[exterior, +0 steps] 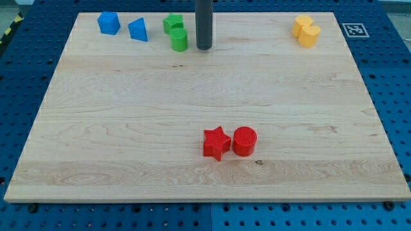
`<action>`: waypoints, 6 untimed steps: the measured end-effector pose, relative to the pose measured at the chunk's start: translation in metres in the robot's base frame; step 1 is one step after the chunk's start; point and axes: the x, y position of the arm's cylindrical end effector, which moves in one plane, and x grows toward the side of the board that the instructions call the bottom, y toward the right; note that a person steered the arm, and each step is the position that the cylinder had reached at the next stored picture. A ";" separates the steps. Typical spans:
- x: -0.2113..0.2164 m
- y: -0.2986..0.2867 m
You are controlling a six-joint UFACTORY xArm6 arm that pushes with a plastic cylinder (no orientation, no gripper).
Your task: Push the green circle towards the left
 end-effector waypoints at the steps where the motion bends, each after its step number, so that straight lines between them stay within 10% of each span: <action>1: 0.009 0.000; 6: -0.010 -0.029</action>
